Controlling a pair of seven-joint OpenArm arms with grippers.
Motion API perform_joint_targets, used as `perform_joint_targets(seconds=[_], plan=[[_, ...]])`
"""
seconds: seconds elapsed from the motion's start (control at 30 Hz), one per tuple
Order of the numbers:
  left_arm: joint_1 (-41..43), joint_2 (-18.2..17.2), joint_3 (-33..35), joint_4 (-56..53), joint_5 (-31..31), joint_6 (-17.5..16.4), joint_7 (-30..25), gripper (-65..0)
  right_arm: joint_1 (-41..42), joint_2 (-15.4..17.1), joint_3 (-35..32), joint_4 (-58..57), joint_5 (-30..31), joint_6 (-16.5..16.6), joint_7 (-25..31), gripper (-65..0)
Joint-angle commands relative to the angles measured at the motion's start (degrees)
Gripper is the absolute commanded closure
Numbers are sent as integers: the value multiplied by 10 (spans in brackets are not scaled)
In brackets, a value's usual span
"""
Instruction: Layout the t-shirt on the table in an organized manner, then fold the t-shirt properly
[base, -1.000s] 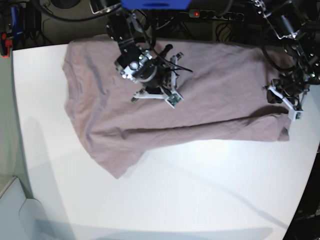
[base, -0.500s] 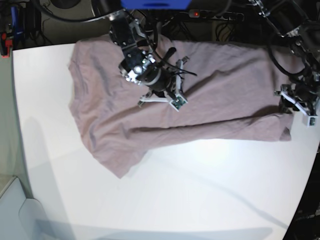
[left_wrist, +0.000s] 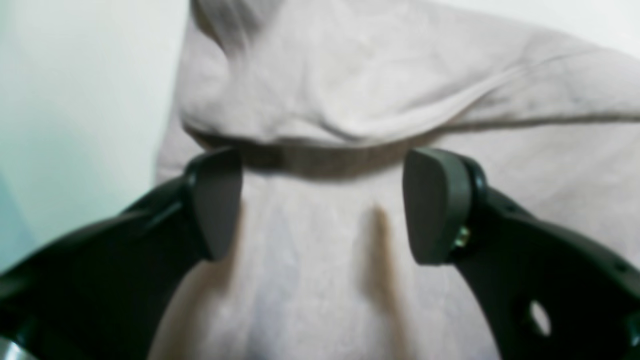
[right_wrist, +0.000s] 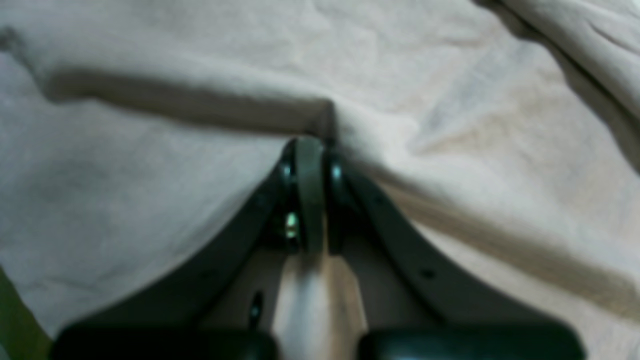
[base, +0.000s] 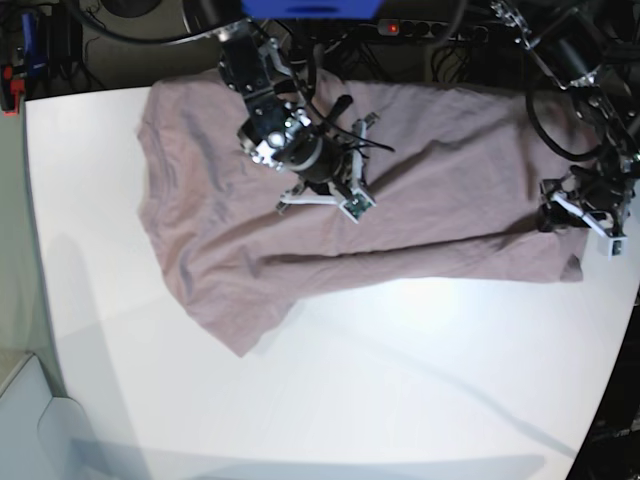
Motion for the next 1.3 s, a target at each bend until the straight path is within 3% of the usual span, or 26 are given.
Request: perform_joint_targets(seconds=[0.0,0.7,0.77,1.03,1.27], plan=[[-9,-10,0,6,-7,1,-18,-491,-2,-2,-1,0,-9,1,-31,0],[-70,-8,3,-88,-7,1,-42,-486,5,-2,-1,0,-10,1,-32,0],[-70,-7,3,-89,-7,1,-51,-441,7,-2,-1,0,-10,1,-32,0],[-82,-6,4,-93,-7,1,-52,-154,8,-2,-1,0,-10,1,-32,0],[-85,-10,4,-139,-7,1,-53,0,8,-2,-1,0,-10,1,-32,0]])
